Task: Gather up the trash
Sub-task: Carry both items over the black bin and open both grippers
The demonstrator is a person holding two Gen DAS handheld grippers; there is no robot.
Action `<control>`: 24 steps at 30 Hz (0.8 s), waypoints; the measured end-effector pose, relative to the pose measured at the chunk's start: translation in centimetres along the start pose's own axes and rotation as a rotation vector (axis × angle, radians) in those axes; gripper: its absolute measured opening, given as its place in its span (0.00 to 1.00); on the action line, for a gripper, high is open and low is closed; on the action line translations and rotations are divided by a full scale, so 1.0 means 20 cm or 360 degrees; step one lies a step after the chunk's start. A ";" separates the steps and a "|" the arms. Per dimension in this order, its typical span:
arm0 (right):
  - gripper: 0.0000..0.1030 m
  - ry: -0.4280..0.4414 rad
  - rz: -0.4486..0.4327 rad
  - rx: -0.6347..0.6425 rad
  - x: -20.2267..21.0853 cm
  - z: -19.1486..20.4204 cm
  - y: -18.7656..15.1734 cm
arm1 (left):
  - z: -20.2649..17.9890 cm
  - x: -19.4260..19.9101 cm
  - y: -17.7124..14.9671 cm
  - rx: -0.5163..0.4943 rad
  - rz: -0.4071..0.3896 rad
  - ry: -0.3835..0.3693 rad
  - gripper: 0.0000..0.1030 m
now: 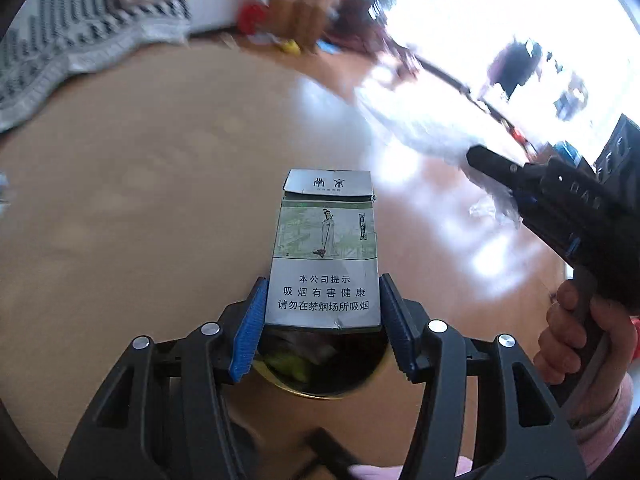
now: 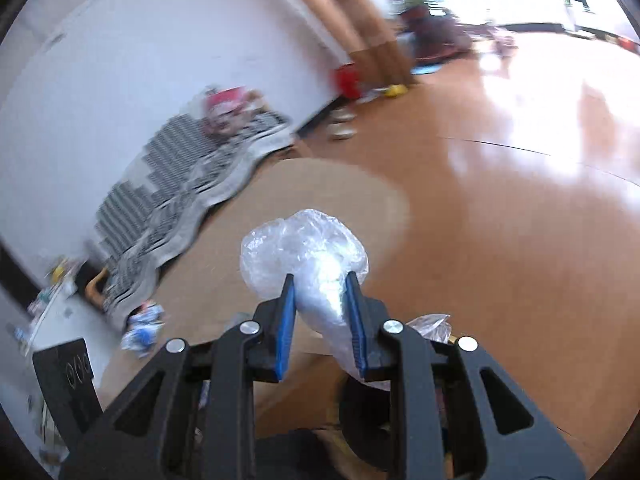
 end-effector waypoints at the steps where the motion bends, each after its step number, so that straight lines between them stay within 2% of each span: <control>1: 0.24 -0.0045 0.0038 -0.0075 0.02 -0.15 -0.04 | -0.05 -0.08 -0.04 0.0007 0.0054 0.0005 0.53; 4: 0.24 -0.0138 0.0210 -0.0260 -0.03 -0.46 -0.25 | -0.15 -0.33 -0.22 -0.0046 0.0253 0.0055 0.53; 6: 0.24 -0.0197 0.0323 -0.0328 -0.09 -0.61 -0.40 | -0.14 -0.43 -0.30 -0.0108 0.0319 0.0103 0.53; 8: 0.24 -0.0207 0.0402 -0.0415 -0.17 -0.68 -0.52 | -0.10 -0.50 -0.36 -0.0156 0.0384 0.0172 0.53; 10: 0.24 -0.0199 0.0438 -0.0514 -0.22 -0.74 -0.60 | -0.08 -0.54 -0.41 -0.0140 0.0475 0.0165 0.52; 16: 0.24 -0.0195 0.0482 -0.0542 -0.28 -0.74 -0.62 | -0.03 -0.54 -0.42 -0.0085 0.0485 0.0148 0.52; 18: 0.24 -0.0195 0.0489 -0.0544 -0.27 -0.75 -0.63 | -0.05 -0.56 -0.37 -0.0104 0.0485 0.0150 0.52; 22: 0.24 -0.0197 0.0505 -0.0550 -0.31 -0.69 -0.61 | -0.08 -0.54 -0.38 -0.0143 0.0484 0.0152 0.53; 24: 0.34 -0.0205 0.0506 -0.0555 -0.36 -0.66 -0.59 | -0.08 -0.53 -0.38 -0.0136 0.0477 0.0153 0.53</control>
Point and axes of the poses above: each gripper's, at about its wrist camera, not at the fingertips, and x roughly against the way its jaws point, z to its left, y to its top, the point moved 10 cm from there along -x, roughly the way its jaws point, and after that the axes turned 5 degrees about y, right-handed, at the moved point
